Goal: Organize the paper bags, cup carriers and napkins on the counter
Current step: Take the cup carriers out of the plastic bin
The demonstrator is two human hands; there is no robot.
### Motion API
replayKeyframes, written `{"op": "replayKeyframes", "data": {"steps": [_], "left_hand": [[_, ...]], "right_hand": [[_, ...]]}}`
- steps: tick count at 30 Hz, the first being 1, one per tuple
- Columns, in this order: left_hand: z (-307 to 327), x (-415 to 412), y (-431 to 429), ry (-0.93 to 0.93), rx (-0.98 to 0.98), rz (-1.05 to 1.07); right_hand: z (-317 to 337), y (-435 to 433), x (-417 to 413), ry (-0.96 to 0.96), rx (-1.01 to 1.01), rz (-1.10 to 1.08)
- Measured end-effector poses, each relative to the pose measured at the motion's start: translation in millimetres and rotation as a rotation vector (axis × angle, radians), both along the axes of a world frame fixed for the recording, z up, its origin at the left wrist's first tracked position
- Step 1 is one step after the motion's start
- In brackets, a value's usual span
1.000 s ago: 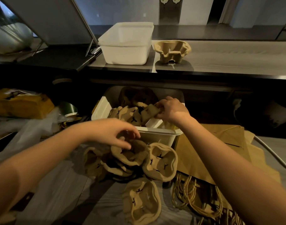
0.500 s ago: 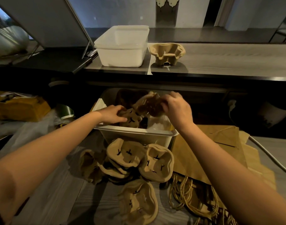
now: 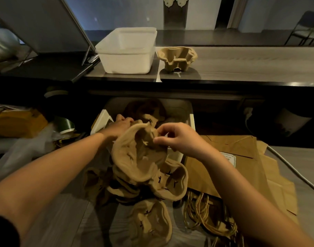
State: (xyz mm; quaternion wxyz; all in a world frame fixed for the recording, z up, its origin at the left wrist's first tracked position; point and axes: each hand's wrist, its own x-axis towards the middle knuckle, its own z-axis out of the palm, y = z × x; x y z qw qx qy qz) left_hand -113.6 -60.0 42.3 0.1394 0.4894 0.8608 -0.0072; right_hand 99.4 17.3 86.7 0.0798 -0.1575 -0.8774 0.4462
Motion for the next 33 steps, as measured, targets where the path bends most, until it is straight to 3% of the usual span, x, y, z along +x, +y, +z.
{"op": "replayKeyframes", "data": {"steps": [4,10,13,18,21,23,28,33], "left_hand": [[-11,-10,5,-0.087,-0.01,0.121],[-21,-19,7,-0.19,0.01,0.076],[-19,-19,4,-0.096,0.053,0.071],[6,-21,-1,-0.122,0.216,0.062],[31,-27,-10,-0.219,0.318,0.177],[47,-31,-23,-0.332,0.352,0.244],[80,-15,-65,-0.722,0.321,0.228],[79,-12,-92,-0.771,0.162,0.101]], "right_hand": [[-7,-2,6,-0.134,0.061,0.088],[-23,-5,22,-0.289,0.135,0.088],[-37,-4,23,-0.338,0.459,-0.019],[-61,-4,29,-0.201,0.755,-0.166],[-82,-13,32,0.003,0.829,-0.271],[-93,-18,34,0.105,0.845,-0.34],[-112,-21,40,0.143,0.827,-0.356],[-112,-25,39,0.254,0.746,-0.356]]}}
